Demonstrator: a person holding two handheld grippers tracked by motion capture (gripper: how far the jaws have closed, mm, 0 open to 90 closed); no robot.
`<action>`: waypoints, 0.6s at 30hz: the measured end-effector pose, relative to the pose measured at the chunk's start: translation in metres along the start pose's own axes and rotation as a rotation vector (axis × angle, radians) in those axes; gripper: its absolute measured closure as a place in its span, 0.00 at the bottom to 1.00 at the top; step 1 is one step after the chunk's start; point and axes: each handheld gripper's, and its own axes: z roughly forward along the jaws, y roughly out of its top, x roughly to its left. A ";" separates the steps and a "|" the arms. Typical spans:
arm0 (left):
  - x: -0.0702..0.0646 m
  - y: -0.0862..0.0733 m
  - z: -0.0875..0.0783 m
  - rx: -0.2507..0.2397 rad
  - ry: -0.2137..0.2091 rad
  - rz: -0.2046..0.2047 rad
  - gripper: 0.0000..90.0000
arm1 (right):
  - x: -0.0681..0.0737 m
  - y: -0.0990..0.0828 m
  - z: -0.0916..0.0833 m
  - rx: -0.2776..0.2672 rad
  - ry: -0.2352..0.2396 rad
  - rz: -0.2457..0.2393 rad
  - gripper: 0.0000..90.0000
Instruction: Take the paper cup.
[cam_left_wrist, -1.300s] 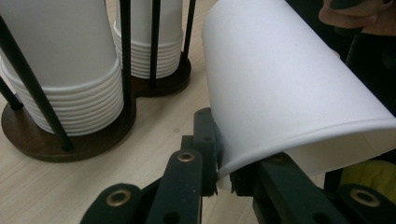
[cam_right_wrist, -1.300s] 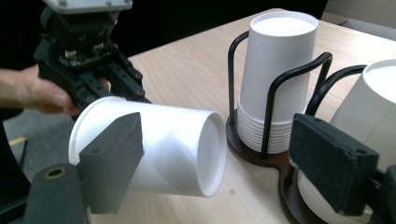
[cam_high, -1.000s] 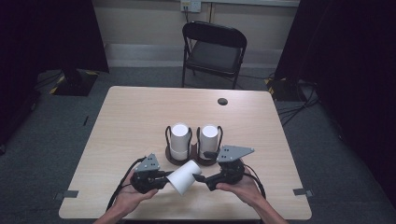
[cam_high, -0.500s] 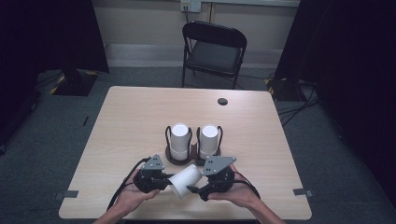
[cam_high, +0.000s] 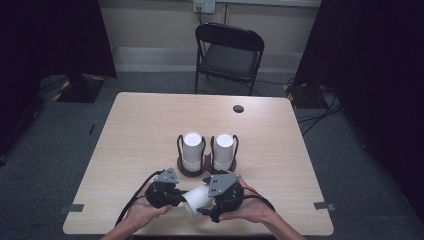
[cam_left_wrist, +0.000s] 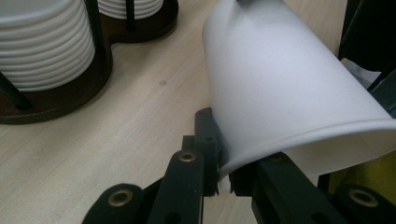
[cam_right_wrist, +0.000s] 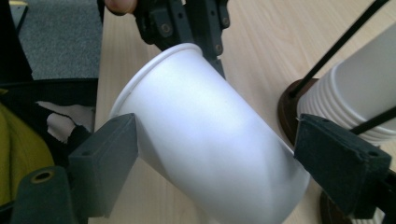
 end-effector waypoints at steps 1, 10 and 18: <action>0.000 0.000 0.000 0.002 -0.003 -0.003 0.94 | 0.000 0.000 0.001 0.002 0.002 -0.005 0.15; 0.003 -0.001 0.003 0.018 -0.021 -0.041 0.95 | 0.000 0.000 0.009 0.049 0.042 -0.049 0.13; 0.006 -0.001 0.002 0.012 -0.033 -0.078 0.95 | 0.001 0.000 0.011 0.054 0.041 -0.075 0.13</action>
